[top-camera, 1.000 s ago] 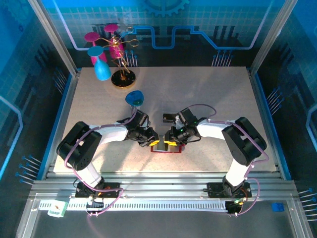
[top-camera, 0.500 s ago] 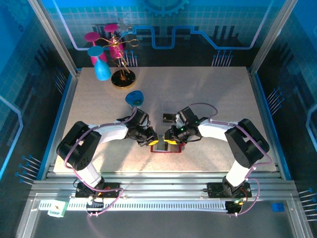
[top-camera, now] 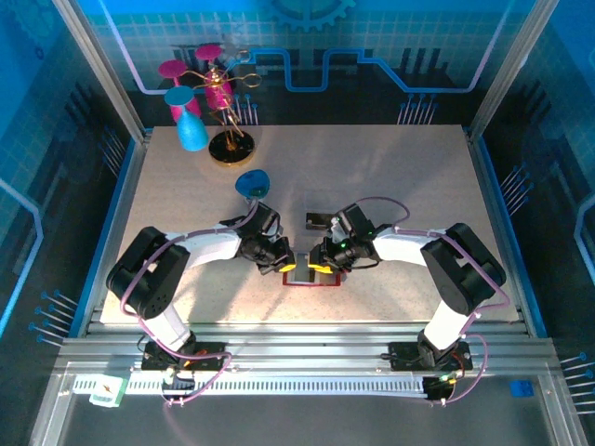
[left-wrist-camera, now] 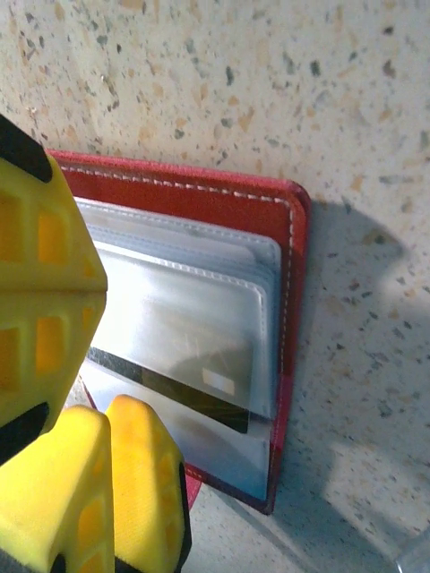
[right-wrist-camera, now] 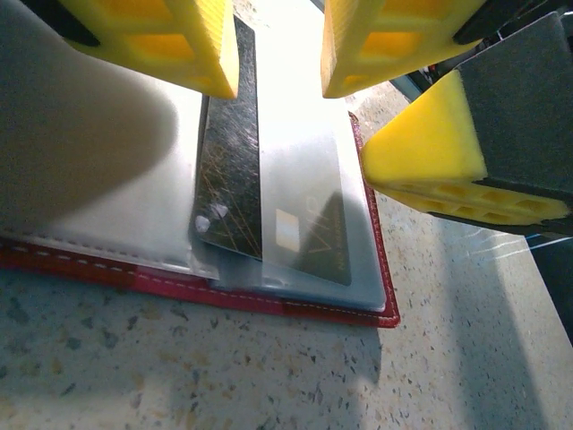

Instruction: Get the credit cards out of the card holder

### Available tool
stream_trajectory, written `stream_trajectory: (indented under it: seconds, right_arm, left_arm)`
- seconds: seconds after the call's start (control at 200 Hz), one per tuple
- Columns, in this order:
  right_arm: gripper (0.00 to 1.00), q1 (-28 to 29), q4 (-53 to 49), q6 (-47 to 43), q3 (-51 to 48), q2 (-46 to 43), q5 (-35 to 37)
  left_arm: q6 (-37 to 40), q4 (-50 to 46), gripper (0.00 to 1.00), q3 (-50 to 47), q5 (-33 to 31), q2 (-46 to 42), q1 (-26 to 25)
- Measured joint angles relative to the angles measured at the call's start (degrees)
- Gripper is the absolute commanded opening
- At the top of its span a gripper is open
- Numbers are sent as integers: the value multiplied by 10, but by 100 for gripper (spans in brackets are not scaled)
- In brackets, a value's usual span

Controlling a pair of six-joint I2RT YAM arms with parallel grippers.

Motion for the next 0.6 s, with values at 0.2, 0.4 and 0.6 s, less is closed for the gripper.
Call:
stream_trajectory:
  seconds: [0.2,0.4,0.6]
  right_arm:
    - [30,-2,7,0,-7,3,-2]
    - [30,-2,7,0,-12,7,-2]
    - [29,-2,18,1,-14,13,-3]
  left_arm:
    - [2,-5,4,0,0,7,0]
    - [4,-5,5,0,0,10,0]
    - [5,-3,5,1,5,13,0]
